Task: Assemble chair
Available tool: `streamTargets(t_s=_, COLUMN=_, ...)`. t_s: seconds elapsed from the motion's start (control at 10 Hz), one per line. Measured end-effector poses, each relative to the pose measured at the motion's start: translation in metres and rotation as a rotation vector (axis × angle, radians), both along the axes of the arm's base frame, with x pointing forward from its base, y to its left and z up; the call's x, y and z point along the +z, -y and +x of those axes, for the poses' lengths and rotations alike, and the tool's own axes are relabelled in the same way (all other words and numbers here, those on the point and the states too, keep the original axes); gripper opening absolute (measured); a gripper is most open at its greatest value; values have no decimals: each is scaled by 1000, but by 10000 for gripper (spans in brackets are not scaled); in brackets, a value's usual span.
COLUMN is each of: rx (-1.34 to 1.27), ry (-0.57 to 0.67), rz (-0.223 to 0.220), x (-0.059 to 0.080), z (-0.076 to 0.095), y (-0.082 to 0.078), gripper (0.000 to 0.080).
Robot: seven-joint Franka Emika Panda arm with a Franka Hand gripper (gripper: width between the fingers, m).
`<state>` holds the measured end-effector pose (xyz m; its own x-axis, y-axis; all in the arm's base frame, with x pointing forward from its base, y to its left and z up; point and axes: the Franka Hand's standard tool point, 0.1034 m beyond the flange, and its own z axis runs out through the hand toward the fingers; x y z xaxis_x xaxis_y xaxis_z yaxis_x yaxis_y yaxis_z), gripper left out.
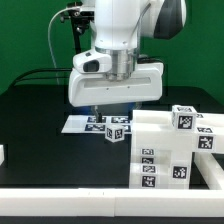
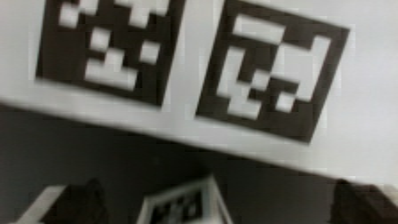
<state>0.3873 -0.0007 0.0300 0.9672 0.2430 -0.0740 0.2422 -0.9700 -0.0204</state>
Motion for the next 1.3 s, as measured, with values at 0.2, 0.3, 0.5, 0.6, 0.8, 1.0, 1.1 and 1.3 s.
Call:
streamTargets(t_s=0.2, rx=48, ry=39, rz=4, x=6, z=24, y=3, gripper=647)
streamTargets(t_s=0.3, rx=48, ry=51, rz=-2, x=6, z=27, y=5, gripper=648)
streamTargets(t_s=0.5, rx=11, ry=19, rz=-18, x=-9, z=8, y=6, gripper=648)
streamTargets(t_s=0.6, rx=-2, ry=-13, rz=-18, x=-15, z=-2, y=6, gripper=648)
streamTargets(t_s=0.8, rx=-10, ry=-36, rz=-12, x=-17, z=-5, y=6, gripper=648)
streamTargets(t_s=1.0, rx=-10, ry=-37, rz=-12, x=-17, z=-5, y=6, gripper=636)
streamTargets(t_s=1.1, rx=-10, ry=-37, rz=-12, x=-17, z=-5, y=6, gripper=466)
streamTargets(t_s=1.3, rx=-10, ry=-37, rz=-12, x=-17, z=-5, y=6, gripper=273)
